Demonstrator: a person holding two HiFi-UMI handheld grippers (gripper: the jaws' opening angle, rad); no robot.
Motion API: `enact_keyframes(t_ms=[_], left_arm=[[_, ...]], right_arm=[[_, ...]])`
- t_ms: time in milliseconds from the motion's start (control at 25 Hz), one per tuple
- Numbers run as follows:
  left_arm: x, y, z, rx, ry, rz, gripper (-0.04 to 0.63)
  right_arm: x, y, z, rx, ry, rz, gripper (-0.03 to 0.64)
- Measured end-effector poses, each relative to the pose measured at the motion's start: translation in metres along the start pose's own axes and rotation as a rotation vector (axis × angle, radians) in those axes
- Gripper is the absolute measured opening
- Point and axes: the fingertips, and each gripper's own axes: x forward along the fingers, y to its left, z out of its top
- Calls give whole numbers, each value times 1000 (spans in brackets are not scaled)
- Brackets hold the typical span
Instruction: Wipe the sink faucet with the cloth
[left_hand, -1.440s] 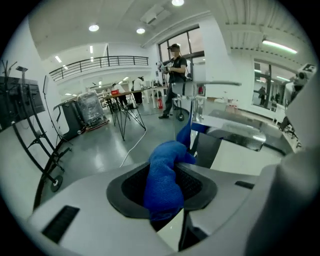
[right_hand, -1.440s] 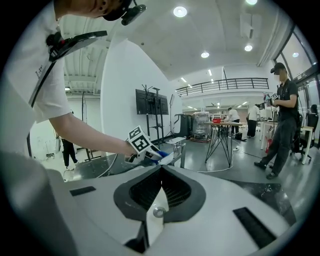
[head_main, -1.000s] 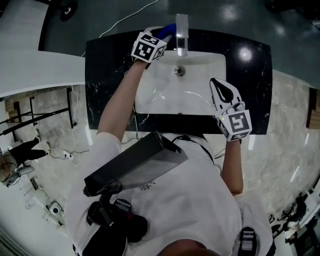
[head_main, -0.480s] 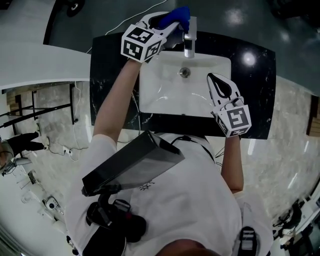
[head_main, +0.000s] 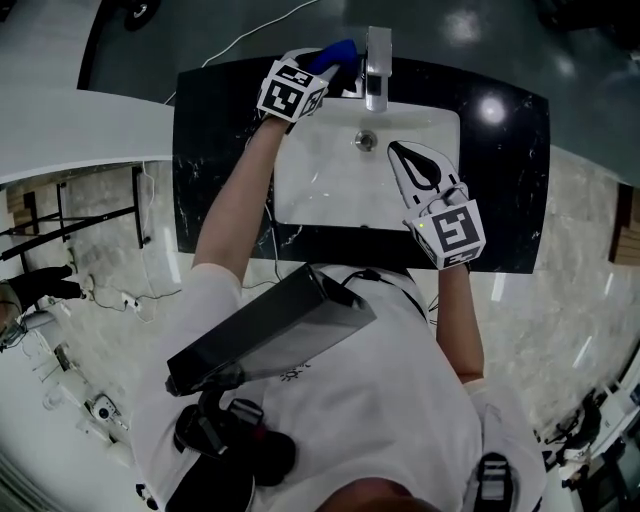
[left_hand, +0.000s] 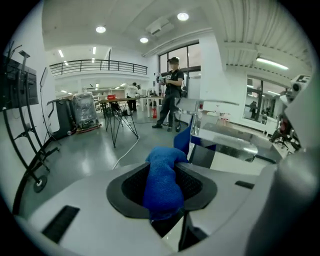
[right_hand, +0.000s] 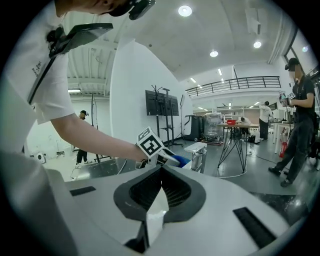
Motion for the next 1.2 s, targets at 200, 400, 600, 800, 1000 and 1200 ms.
enact_keyframes(t_ms=[200, 400, 600, 800, 1000, 1200], left_arm=[[20, -24, -5, 50, 30, -49, 124], [1, -27, 39, 76, -71, -52, 124], [-37, -26, 97, 101, -207, -44, 124], [-74, -29, 139, 125, -325, -28, 124], [-67, -7, 107, 95, -254, 11, 124], [-31, 2, 39, 28, -94, 22, 124]], right_arm=[[1, 2, -4, 0, 11, 2, 3], [2, 3, 0, 0, 3, 6, 3], [8, 6, -4, -28, 19, 20, 3], [15, 10, -5, -39, 26, 34, 3], [18, 7, -11, -31, 39, 23, 3], [17, 4, -17, -23, 54, 18, 3]])
